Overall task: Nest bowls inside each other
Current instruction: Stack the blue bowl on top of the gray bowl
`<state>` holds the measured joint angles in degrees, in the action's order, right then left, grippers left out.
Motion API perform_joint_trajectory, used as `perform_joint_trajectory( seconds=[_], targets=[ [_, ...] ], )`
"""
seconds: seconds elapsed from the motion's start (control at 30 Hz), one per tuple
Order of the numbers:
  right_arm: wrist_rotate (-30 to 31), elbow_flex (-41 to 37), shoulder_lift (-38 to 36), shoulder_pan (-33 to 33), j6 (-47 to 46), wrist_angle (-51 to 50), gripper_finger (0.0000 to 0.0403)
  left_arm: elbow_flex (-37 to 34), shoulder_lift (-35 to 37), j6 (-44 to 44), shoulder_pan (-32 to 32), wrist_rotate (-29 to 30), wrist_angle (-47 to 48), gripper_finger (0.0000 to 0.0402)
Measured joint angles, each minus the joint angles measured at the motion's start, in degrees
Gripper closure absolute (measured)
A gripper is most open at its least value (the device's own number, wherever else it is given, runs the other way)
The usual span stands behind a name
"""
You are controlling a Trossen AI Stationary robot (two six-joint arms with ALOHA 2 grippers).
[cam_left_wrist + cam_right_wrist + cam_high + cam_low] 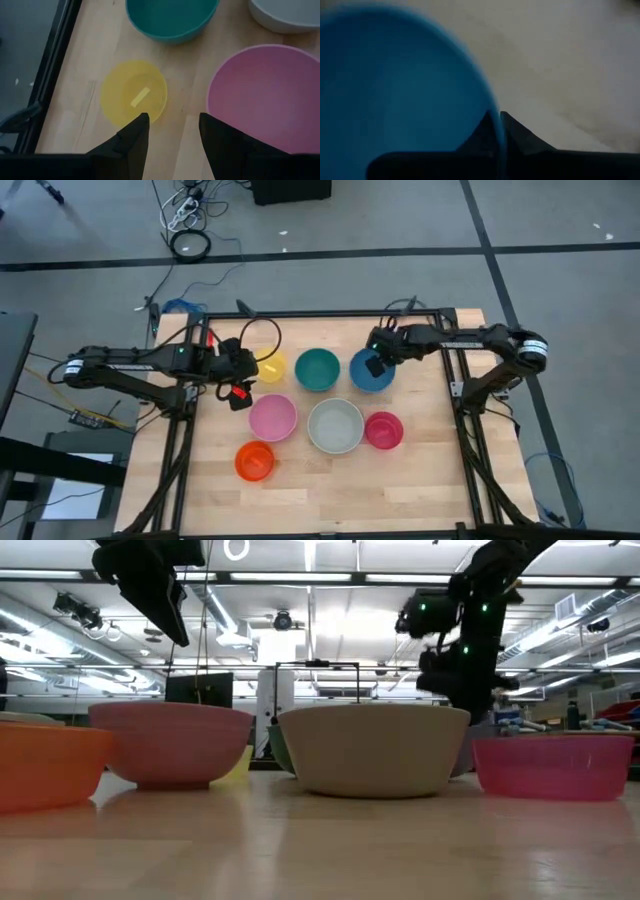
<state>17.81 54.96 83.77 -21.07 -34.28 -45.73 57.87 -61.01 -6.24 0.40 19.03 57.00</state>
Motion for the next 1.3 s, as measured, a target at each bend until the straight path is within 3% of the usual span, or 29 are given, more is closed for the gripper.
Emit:
perform_joint_trajectory(
  seconds=[0.13,0.33,0.57,0.9,1.0,1.3],
  targets=[
    [-0.58,5.64,-7.52,0.94,0.48,-1.05,0.0403,0.00,-0.02,-0.02,0.00,0.00,-0.05,0.0220],
    [-2.45,11.24,-12.16,12.03,-3.05,-1.08,0.0403,0.00,-0.01,-0.42,0.00,0.02,-1.87,0.0220],
    [-1.05,11.15,-3.22,25.71,-10.94,1.62,0.0403,-0.02,-0.01,-0.96,0.00,0.02,-3.67,0.0220],
    [-1.45,11.15,10.14,28.97,-12.83,12.37,0.0400,-0.02,-0.02,-3.07,0.00,-0.20,-2.72,0.0220],
    [-3.64,11.15,10.89,28.97,-12.16,13.64,0.0377,-0.02,-0.02,-4.91,0.00,-0.80,-1.26,0.0220],
    [-4.49,11.17,9.82,29.17,-12.63,12.35,0.0258,-0.02,-0.02,-7.76,0.00,-0.94,1.63,0.0220]
  ],
)
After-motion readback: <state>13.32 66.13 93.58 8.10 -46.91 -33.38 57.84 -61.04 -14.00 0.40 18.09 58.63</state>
